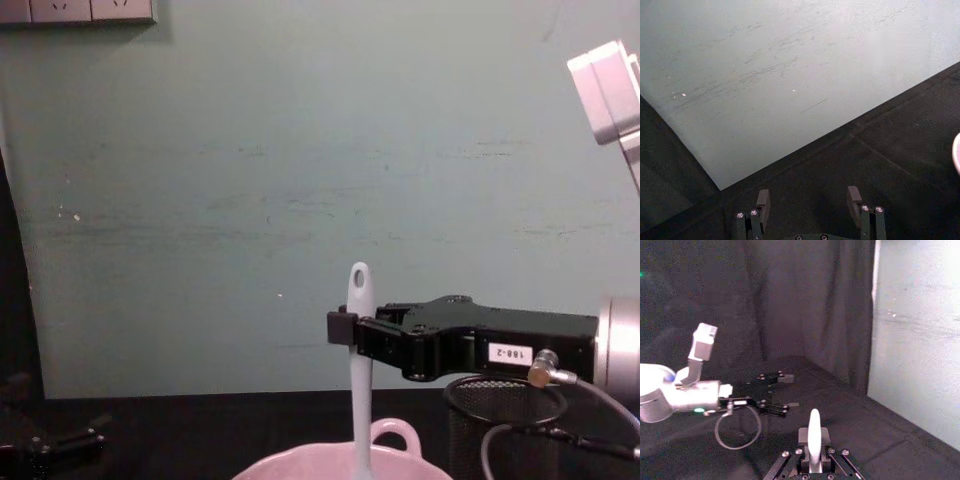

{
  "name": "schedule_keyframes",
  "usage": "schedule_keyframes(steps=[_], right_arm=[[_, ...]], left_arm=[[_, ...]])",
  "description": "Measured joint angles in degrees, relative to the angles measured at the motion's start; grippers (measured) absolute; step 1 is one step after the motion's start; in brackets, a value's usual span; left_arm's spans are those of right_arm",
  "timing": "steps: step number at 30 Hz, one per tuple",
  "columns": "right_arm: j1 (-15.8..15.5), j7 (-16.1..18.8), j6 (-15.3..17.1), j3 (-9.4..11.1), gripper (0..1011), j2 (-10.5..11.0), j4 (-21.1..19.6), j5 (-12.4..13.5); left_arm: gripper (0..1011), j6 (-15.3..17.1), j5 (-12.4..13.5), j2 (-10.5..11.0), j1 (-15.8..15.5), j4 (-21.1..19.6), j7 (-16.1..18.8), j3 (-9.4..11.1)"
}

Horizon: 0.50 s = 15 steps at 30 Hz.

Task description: Use the one hand to pick up the spoon and stir the clear water in the bowl.

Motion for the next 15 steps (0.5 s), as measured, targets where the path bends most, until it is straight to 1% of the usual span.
schedule_keyframes(steps=[4,7,12,15], right_arm=[[-0.23,1.11,1.01,-0.52,117,-0.04,-0.39,1.03],[0.08,1.76,1.9,-1.22,117,-0.53,-0.25,1.76],[1.58,2.33,2.72,-2.45,117,-2.34,1.79,2.76],[2.31,1.86,1.65,-2.98,117,-3.84,3.29,2.62]], left_arm=[[1011,0.0,0.0,0.0,0.0,0.0,0.0,0.0],[1011,0.0,0.0,0.0,0.0,0.0,0.0,0.0],[1011,0.0,0.0,0.0,0.0,0.0,0.0,0.0],[1011,0.0,0.0,0.0,0.0,0.0,0.0,0.0]])
